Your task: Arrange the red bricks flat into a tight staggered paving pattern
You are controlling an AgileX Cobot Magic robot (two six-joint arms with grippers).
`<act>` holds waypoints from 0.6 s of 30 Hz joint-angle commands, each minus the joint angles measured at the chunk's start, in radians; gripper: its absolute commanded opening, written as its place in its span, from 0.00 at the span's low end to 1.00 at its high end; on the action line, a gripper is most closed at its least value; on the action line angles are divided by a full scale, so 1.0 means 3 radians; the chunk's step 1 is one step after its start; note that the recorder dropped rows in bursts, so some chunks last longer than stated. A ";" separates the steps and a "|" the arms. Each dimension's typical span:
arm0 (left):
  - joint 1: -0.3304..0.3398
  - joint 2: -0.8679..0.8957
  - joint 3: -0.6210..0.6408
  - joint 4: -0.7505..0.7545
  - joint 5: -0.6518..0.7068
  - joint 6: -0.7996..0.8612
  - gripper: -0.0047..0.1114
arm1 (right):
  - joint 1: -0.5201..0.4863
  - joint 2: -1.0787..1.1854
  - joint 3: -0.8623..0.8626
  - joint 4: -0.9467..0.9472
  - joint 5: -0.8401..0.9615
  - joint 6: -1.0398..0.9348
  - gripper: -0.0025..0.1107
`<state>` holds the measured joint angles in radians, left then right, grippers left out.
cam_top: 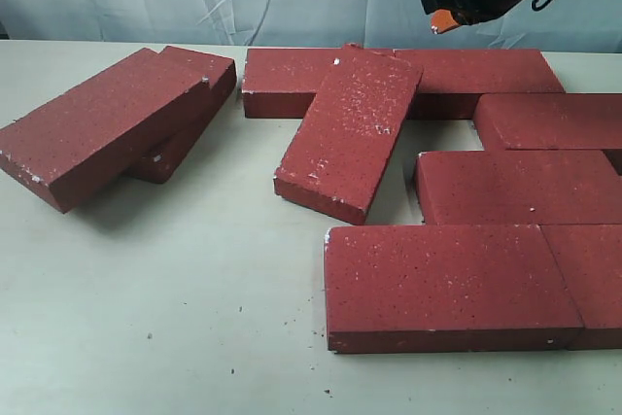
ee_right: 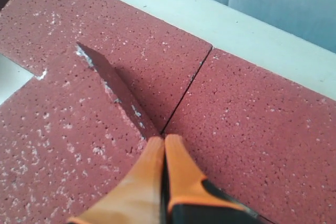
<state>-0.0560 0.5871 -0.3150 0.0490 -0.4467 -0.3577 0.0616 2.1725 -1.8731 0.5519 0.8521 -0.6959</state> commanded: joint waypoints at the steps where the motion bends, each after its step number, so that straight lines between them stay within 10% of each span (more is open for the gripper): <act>1: 0.0011 0.0635 -0.0384 0.0167 0.0224 -0.0018 0.04 | -0.0004 -0.0016 -0.0022 0.0004 0.0027 -0.0021 0.01; 13: -0.0018 0.1739 -0.1277 0.0712 0.1412 -0.0012 0.04 | -0.0004 -0.0016 -0.0022 0.0004 -0.0016 -0.0028 0.01; 18: -0.0368 0.2135 -0.1647 0.0864 0.2107 0.0080 0.04 | -0.0004 -0.0016 -0.0022 0.0004 -0.0037 -0.0033 0.01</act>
<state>-0.1091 1.1759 -0.7573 0.2841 0.0873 -0.3543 0.0616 2.1725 -1.8731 0.5519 0.8488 -0.6977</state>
